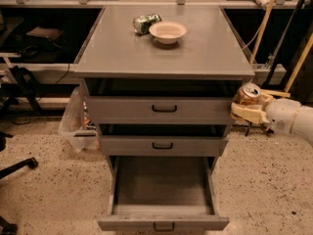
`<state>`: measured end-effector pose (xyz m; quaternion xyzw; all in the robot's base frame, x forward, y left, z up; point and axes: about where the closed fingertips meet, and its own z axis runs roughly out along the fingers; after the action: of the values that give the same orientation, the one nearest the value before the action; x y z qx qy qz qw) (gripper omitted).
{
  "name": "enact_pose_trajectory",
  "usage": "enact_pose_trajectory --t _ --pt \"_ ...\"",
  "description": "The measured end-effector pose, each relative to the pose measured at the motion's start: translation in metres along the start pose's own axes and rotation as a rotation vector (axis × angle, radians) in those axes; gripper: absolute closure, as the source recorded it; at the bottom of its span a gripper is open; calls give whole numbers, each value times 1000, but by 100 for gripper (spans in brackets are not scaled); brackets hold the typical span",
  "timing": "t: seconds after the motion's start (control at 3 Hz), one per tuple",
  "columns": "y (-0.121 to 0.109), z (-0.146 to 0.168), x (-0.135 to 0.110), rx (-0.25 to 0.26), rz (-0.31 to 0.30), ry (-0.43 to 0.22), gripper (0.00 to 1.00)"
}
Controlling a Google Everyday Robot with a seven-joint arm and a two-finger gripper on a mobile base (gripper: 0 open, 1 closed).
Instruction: Place orange can into bottom drawer
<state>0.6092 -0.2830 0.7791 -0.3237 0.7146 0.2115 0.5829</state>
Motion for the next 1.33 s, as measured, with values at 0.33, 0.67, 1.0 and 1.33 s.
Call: enact_pose_trajectory --t 0.33,0.67,1.0,1.33 --pt "1 0 0 -2 0 0 100" --pt "2 17 40 -2 39 31 100" --pt "8 44 150 26 99 102 100" --pt "19 66 283 63 130 232 100"
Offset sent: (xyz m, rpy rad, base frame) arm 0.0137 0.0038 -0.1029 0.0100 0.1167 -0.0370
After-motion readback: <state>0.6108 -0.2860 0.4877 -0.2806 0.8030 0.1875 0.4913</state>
